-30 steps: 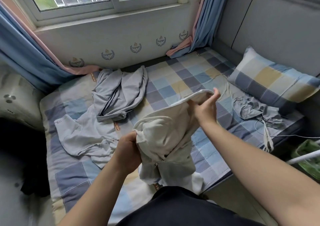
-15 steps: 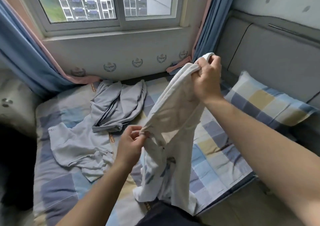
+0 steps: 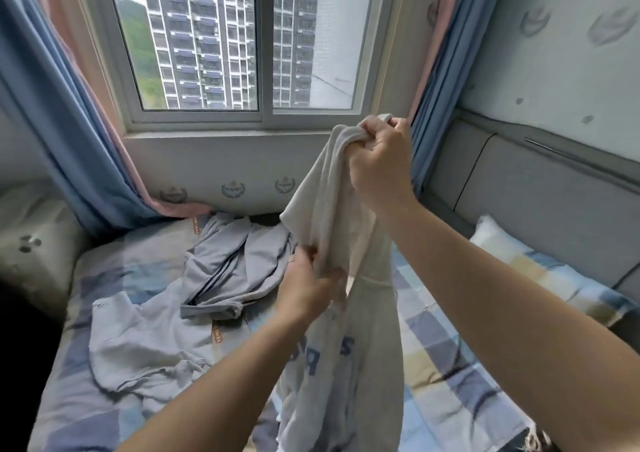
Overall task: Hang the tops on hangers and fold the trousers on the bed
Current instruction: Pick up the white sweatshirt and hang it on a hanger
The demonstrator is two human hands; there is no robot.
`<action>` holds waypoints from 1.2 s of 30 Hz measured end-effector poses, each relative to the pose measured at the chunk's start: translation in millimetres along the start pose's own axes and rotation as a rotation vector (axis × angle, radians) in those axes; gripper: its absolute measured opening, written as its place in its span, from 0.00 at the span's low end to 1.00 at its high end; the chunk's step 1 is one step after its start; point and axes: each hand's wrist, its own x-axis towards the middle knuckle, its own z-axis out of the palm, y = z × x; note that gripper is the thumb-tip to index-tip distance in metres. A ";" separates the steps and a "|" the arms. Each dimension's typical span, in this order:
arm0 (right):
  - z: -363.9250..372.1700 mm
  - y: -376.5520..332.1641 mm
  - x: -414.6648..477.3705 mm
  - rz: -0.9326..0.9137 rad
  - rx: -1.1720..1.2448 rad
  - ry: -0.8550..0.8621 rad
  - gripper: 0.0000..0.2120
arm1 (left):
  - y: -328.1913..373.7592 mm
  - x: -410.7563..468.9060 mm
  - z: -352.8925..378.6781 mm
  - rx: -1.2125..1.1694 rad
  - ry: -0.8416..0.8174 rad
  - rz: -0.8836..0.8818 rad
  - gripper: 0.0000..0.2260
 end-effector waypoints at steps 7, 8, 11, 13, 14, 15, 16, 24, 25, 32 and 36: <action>-43.1 -66.1 81.8 -0.148 -0.007 0.098 0.05 | 65.9 68.6 -53.2 0.056 0.193 0.168 0.13; -54.1 -75.0 93.5 -0.172 -0.031 0.127 0.05 | 82.2 77.3 -62.6 0.010 0.201 0.205 0.14; -93.1 -99.3 127.2 -0.274 -0.092 0.209 0.04 | 135.8 101.9 -82.5 -0.113 0.191 0.276 0.15; -124.4 -112.0 144.9 -0.334 -0.137 0.264 0.02 | 179.6 111.7 -87.7 -0.214 0.158 0.322 0.18; -141.5 -117.0 151.6 -0.364 -0.161 0.293 0.03 | 203.2 113.0 -88.0 -0.255 0.140 0.341 0.20; -159.8 -120.8 157.4 -0.394 -0.191 0.316 0.04 | 227.5 111.2 -87.6 -0.289 0.120 0.360 0.21; -178.5 -123.5 161.1 -0.420 -0.241 0.330 0.04 | 250.8 107.3 -86.4 -0.333 0.089 0.380 0.21; -318.6 -104.7 145.0 0.044 -0.507 0.130 0.08 | 375.9 29.2 -42.3 -0.567 -0.405 0.454 0.19; -336.5 -100.9 136.3 0.087 -0.498 0.179 0.10 | 384.2 18.9 -34.9 -0.562 -0.438 0.455 0.20; -461.8 -88.3 52.9 0.314 -0.495 0.376 0.17 | 438.2 -74.3 18.0 -0.604 -0.654 0.455 0.17; -533.5 -89.2 -17.0 0.495 -0.457 0.309 0.28 | 474.1 -150.5 58.8 -0.691 -0.732 0.472 0.13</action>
